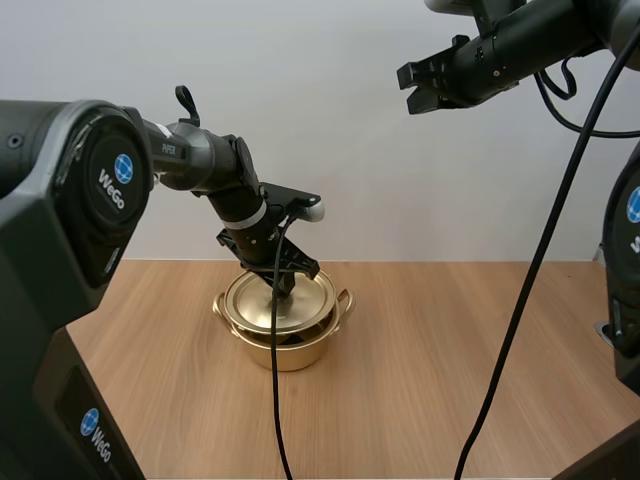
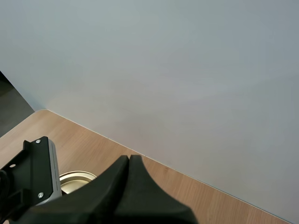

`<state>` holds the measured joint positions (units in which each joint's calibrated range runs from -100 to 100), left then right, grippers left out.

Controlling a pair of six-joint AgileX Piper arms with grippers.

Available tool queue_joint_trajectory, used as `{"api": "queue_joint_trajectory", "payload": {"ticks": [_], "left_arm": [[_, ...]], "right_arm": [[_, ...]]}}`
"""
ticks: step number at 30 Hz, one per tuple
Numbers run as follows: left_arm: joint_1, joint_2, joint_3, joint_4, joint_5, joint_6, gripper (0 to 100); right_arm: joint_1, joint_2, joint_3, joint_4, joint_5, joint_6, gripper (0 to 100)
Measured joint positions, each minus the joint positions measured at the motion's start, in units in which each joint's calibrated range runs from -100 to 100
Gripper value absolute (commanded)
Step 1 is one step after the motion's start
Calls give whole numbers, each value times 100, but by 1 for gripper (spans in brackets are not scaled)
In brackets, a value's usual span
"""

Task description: Open the pot, put the car inside, and close it

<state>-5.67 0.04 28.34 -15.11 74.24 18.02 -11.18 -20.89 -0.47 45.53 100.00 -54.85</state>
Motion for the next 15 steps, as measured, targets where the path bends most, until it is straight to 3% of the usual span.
{"api": "queue_joint_trajectory", "payload": {"ticks": [15], "left_arm": [[0, 0, 0, -118, 440, 0, 2]], "right_arm": [[0, 0, 0, 0, 0, 0, 0]]}}
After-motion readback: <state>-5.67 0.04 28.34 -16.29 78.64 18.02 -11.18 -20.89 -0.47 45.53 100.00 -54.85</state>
